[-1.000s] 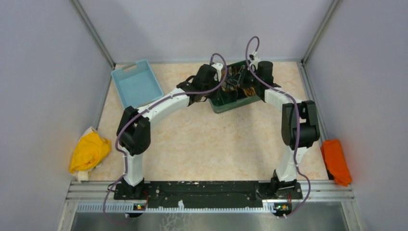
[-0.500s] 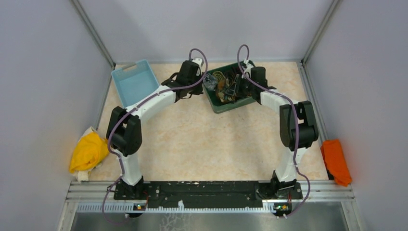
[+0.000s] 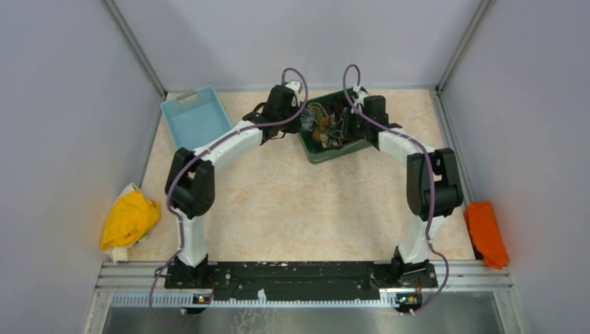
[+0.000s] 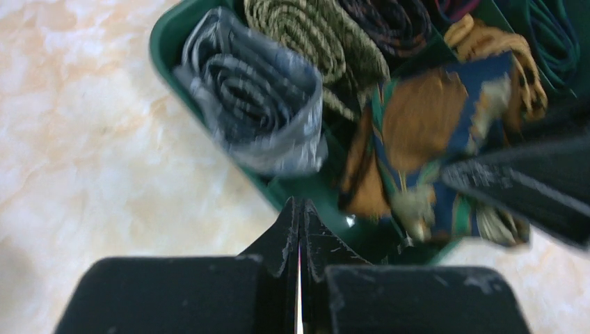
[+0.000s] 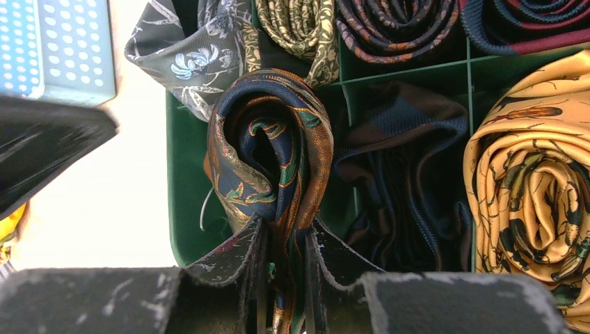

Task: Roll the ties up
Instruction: Move the storage box to the center of the board.

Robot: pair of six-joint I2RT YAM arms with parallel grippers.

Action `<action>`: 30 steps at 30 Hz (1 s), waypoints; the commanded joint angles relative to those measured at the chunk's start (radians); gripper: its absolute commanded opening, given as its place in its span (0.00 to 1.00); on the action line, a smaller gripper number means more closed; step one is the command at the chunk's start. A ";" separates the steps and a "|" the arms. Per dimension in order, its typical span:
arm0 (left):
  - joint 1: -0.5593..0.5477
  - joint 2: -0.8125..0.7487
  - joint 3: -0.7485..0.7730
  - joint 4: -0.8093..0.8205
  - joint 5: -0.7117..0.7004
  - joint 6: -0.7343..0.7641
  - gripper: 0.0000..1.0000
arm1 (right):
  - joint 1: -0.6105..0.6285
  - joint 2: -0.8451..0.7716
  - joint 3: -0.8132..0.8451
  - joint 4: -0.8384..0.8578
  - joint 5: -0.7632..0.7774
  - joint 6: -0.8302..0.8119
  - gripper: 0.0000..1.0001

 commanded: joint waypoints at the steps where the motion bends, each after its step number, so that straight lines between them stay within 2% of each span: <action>1: 0.001 0.225 0.140 0.011 0.030 0.014 0.00 | 0.001 -0.003 0.021 0.037 -0.040 -0.003 0.00; 5: 0.002 0.335 0.209 0.082 0.109 -0.020 0.00 | -0.001 0.001 0.031 0.032 -0.049 -0.014 0.00; 11: 0.003 0.362 0.204 0.097 0.142 -0.036 0.00 | -0.005 0.007 0.019 0.067 -0.069 0.006 0.00; 16: 0.001 0.277 0.114 0.087 0.249 -0.067 0.00 | -0.014 0.014 0.008 0.095 -0.080 0.026 0.00; 24: -0.005 0.110 -0.104 0.119 0.213 -0.089 0.00 | -0.023 0.031 0.003 0.125 -0.109 0.046 0.00; 30: -0.007 0.091 -0.137 0.137 0.254 -0.100 0.00 | -0.026 0.025 -0.011 0.140 -0.141 0.058 0.00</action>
